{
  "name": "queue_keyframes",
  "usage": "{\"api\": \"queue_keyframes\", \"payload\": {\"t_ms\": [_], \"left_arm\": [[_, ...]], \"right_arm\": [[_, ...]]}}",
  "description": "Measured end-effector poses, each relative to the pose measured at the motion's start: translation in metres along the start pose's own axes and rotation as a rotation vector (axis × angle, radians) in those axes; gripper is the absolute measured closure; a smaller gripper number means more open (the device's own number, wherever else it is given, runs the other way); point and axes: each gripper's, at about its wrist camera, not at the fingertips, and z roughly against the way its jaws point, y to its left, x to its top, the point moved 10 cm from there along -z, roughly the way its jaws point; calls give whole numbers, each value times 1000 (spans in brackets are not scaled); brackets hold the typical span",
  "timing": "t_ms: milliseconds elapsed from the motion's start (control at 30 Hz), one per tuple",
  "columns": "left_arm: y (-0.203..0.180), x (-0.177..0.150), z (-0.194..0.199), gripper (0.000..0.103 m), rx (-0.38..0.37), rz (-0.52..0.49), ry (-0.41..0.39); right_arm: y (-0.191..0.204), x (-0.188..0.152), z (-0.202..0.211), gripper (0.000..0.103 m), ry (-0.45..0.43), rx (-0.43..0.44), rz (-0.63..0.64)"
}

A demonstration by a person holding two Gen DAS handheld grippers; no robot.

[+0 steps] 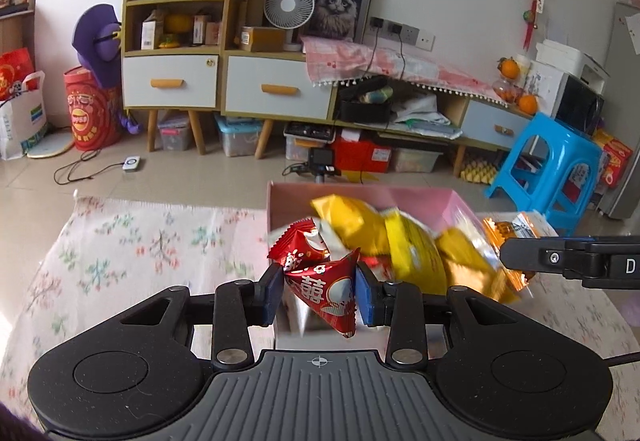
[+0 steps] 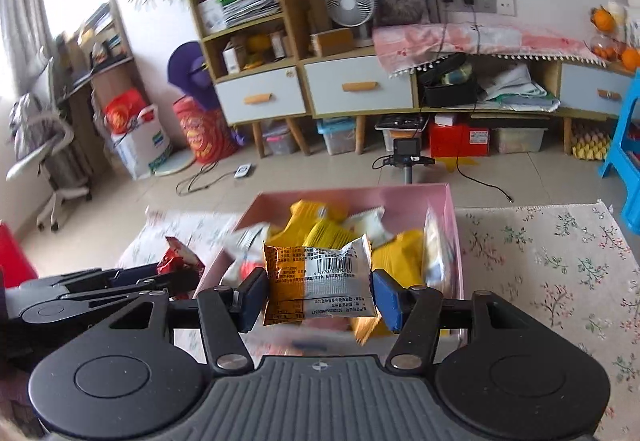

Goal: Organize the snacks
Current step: 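Carry the orange-labelled bag and red candy pack over the pink box, then open both tools to drop both packs into the box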

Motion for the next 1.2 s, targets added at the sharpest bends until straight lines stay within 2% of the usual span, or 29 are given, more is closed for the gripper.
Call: {"api": "queue_keyframes", "payload": {"t_ms": [133, 467, 767, 833, 867, 900, 933, 1100, 1200], "left_arm": [[4, 15, -22, 68, -24, 1, -4], [2, 33, -72, 68, 3, -40, 44], [-4, 33, -93, 66, 39, -89, 67], [-4, 34, -94, 63, 41, -90, 63], [-4, 34, -94, 62, 41, -94, 61], [-4, 34, -95, 56, 37, -98, 63], [-5, 34, -94, 52, 33, -102, 63], [-8, 36, -87, 37, 23, -122, 53], [-9, 37, -81, 36, 16, -111, 49]], "right_arm": [[-14, 12, -20, 55, -6, -18, -32], [-46, 27, -57, 54, -4, -68, -85], [-44, 31, -76, 48, 10, -67, -75], [-42, 31, -77, 46, 11, -71, -72], [-42, 31, -76, 38, 9, -74, -71], [-42, 32, -77, 28, 8, -81, -68], [-43, 33, -76, 26, 3, -90, -65], [-45, 37, -69, 22, -4, -91, -77], [-48, 39, -63, 20, -12, -100, -89]]}}
